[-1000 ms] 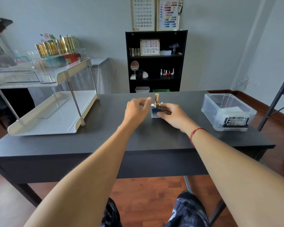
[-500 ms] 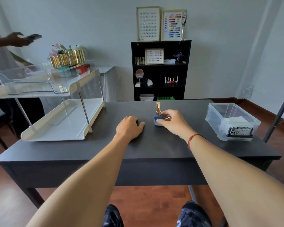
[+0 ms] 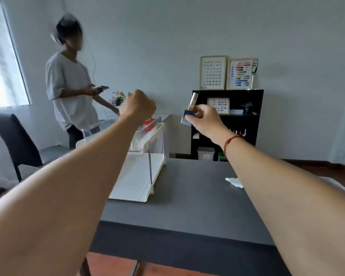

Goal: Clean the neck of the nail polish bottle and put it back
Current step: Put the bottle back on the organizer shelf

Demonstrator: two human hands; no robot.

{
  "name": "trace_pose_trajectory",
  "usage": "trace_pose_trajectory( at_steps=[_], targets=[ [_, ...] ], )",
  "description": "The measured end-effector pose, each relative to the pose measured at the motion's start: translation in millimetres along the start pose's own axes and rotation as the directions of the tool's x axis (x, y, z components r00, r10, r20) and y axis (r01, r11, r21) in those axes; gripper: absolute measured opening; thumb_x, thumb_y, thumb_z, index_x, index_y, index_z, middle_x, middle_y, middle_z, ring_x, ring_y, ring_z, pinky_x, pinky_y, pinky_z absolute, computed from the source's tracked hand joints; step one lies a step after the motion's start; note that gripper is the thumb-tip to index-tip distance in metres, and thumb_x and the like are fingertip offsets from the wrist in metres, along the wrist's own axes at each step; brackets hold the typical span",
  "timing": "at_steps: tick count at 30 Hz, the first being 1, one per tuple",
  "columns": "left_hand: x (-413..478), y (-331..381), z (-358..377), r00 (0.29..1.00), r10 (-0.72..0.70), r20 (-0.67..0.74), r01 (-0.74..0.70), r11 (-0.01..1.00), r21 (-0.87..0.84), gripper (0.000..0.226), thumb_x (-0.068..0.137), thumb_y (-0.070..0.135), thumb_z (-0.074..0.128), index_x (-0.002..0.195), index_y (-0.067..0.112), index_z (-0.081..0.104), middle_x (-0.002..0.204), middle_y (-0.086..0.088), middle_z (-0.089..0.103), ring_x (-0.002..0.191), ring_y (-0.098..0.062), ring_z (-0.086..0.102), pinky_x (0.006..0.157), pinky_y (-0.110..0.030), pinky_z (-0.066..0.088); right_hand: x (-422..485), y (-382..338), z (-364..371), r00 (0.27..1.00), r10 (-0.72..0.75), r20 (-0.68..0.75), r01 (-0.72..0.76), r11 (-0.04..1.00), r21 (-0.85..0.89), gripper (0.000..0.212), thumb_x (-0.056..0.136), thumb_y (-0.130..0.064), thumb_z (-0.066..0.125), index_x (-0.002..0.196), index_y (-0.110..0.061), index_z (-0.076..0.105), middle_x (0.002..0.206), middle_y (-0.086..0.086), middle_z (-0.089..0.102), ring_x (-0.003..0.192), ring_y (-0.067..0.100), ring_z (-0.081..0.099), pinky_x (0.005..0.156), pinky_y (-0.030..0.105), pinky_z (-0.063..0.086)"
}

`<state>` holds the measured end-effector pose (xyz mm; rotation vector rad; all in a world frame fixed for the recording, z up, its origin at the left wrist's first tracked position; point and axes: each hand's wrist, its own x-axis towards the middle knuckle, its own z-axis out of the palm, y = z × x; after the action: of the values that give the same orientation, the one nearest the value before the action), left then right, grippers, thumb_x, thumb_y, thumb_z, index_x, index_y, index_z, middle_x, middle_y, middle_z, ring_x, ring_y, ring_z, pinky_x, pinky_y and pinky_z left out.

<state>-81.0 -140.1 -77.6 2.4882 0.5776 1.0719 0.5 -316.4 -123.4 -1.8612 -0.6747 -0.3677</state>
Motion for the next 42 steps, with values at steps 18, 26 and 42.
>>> trace_pose_trajectory(
  at_steps=[18, 26, 42],
  targets=[
    [47, -135, -22, 0.964, -0.223, 0.142, 0.169, 0.933, 0.317, 0.039, 0.088, 0.012, 0.048, 0.126, 0.007, 0.052, 0.111, -0.013, 0.060, 0.086, -0.027, 0.054, 0.070, -0.035, 0.041, 68, -73, 162, 0.940, 0.110, 0.324, 0.024, 0.923, -0.384, 0.031, 0.072, -0.020, 0.080, 0.081, -0.014, 0.052, 0.075, -0.003, 0.052, 0.067, 0.011, 0.050, 0.048, 0.022, 0.036],
    [64, -138, -11, 0.956, -0.221, 0.191, 0.162, 0.945, 0.283, 0.031, 0.091, 0.006, 0.046, 0.122, 0.002, 0.051, 0.120, -0.017, 0.056, 0.095, -0.029, 0.058, 0.074, -0.035, 0.046, 89, -62, 179, 0.944, 0.133, 0.303, 0.056, 0.838, -0.543, 0.031, 0.072, -0.016, 0.079, 0.075, -0.011, 0.049, 0.089, 0.005, 0.052, 0.067, 0.014, 0.048, 0.047, 0.025, 0.032],
    [69, -146, 4, 0.957, -0.170, 0.237, 0.106, 0.960, 0.260, 0.024, 0.090, -0.005, 0.042, 0.108, -0.001, 0.056, 0.110, -0.016, 0.061, 0.083, -0.025, 0.056, 0.072, -0.032, 0.047, 106, -56, 191, 0.940, 0.099, 0.326, 0.147, 0.745, -0.651, 0.061, 0.065, -0.020, 0.088, 0.112, -0.004, 0.052, 0.109, 0.012, 0.059, 0.094, 0.027, 0.060, 0.077, 0.035, 0.050]
  ],
)
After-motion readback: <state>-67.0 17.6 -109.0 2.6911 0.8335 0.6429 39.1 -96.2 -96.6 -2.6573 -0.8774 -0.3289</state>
